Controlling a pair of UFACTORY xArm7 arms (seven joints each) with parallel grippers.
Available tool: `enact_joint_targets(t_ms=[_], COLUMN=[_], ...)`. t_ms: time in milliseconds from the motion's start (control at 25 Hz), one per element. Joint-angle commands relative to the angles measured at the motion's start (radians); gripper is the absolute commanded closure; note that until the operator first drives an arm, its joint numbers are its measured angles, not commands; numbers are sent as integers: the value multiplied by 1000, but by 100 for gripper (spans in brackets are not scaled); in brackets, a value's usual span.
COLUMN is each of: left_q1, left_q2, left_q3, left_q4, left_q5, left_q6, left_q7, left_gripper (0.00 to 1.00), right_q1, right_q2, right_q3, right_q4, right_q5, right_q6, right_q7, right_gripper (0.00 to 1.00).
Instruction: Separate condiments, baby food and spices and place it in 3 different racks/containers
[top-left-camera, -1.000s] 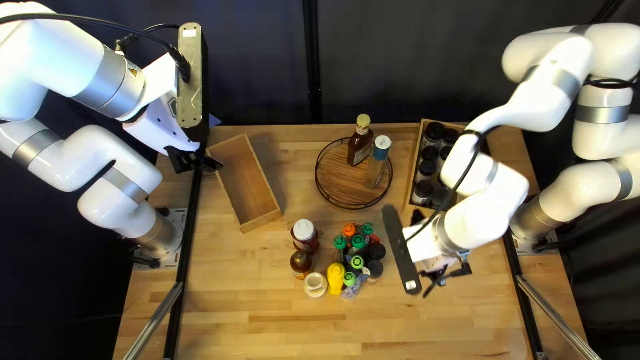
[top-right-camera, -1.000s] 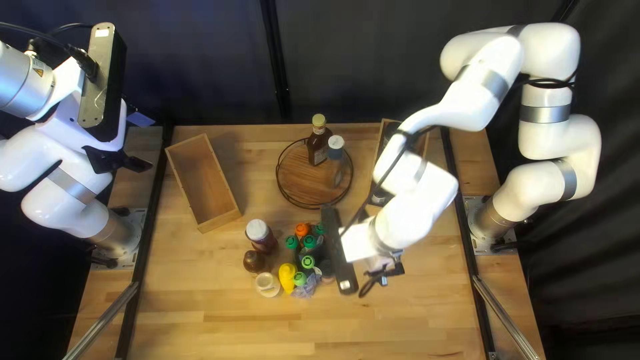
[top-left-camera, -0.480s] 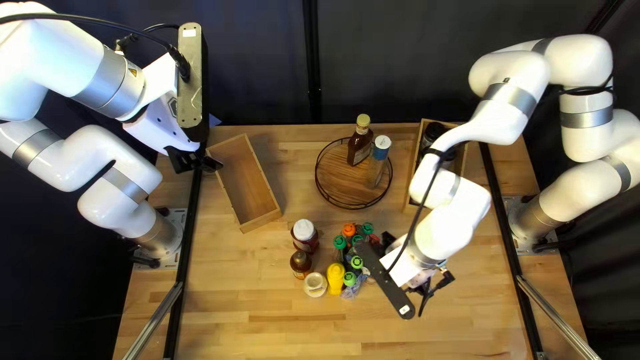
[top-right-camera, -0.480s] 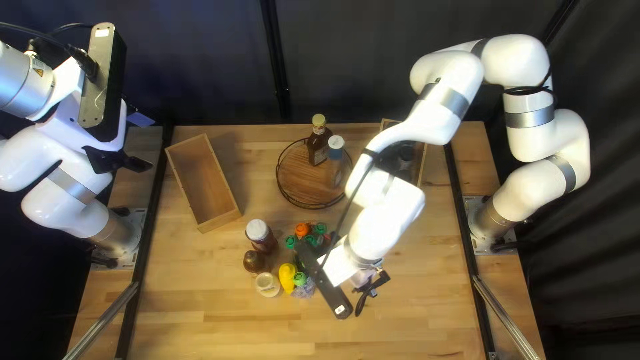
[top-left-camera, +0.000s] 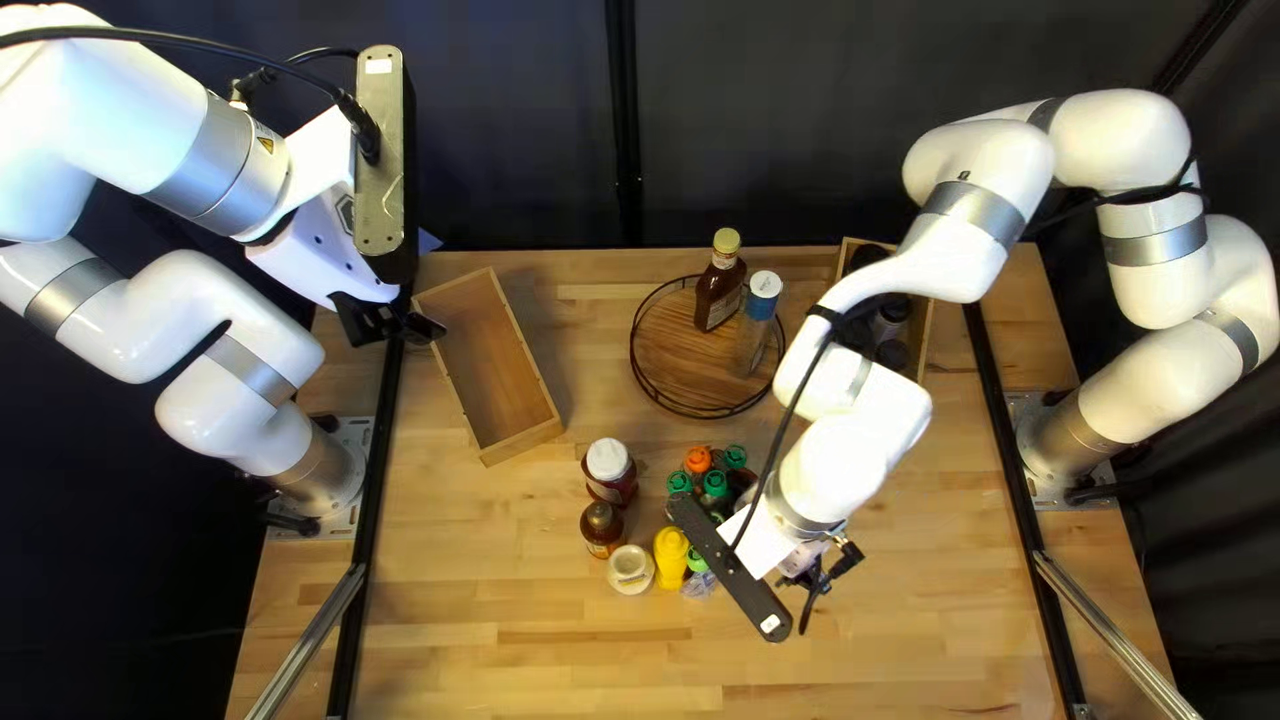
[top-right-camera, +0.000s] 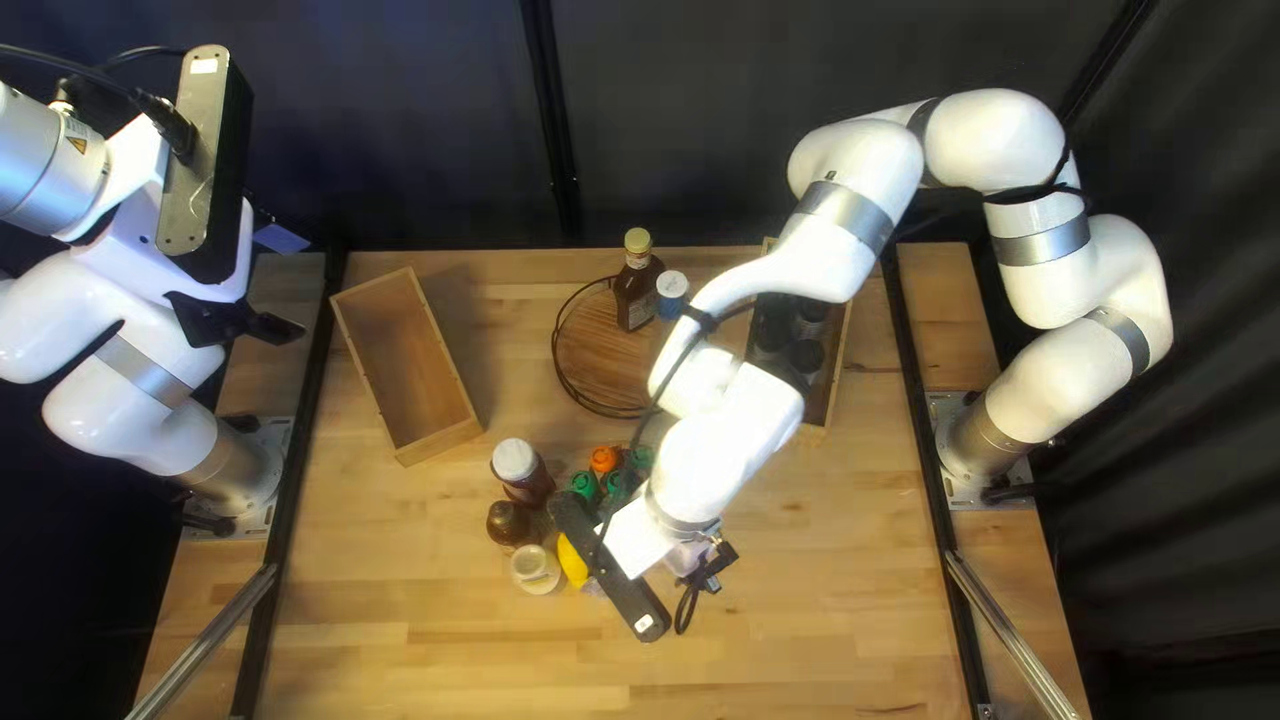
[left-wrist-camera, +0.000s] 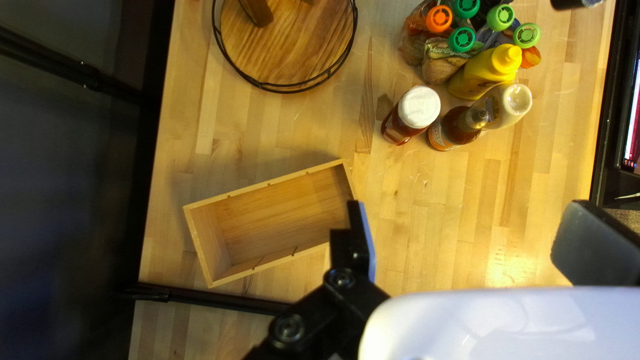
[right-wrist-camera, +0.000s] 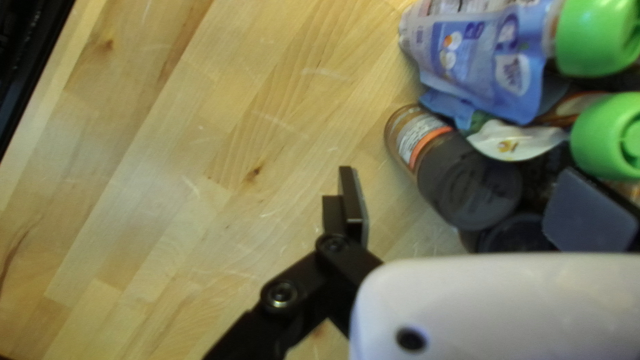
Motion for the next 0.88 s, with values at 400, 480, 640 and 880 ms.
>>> enact_joint_targets(t_ms=[400,480,640,880], left_q1=[0,0,0,0], left_q2=[0,0,0,0], left_q3=[0,0,0,0], left_q4=[0,0,0,0], left_q5=[0,0,0,0], left_q6=[0,0,0,0], left_q7=[0,0,0,0], left_gripper=[0,0,0,0], right_q1=[24,26,23,12], right_q2=[-6,-5,-1,33], right_q3=[-28,-31,-36,10], right_q4=[26,27,20,27], right_q5=[-4,-5,-7,24], right_q6=[7,9,11,48], right_q7=[-3,-1,7,19], right_gripper=[35,60,74,91])
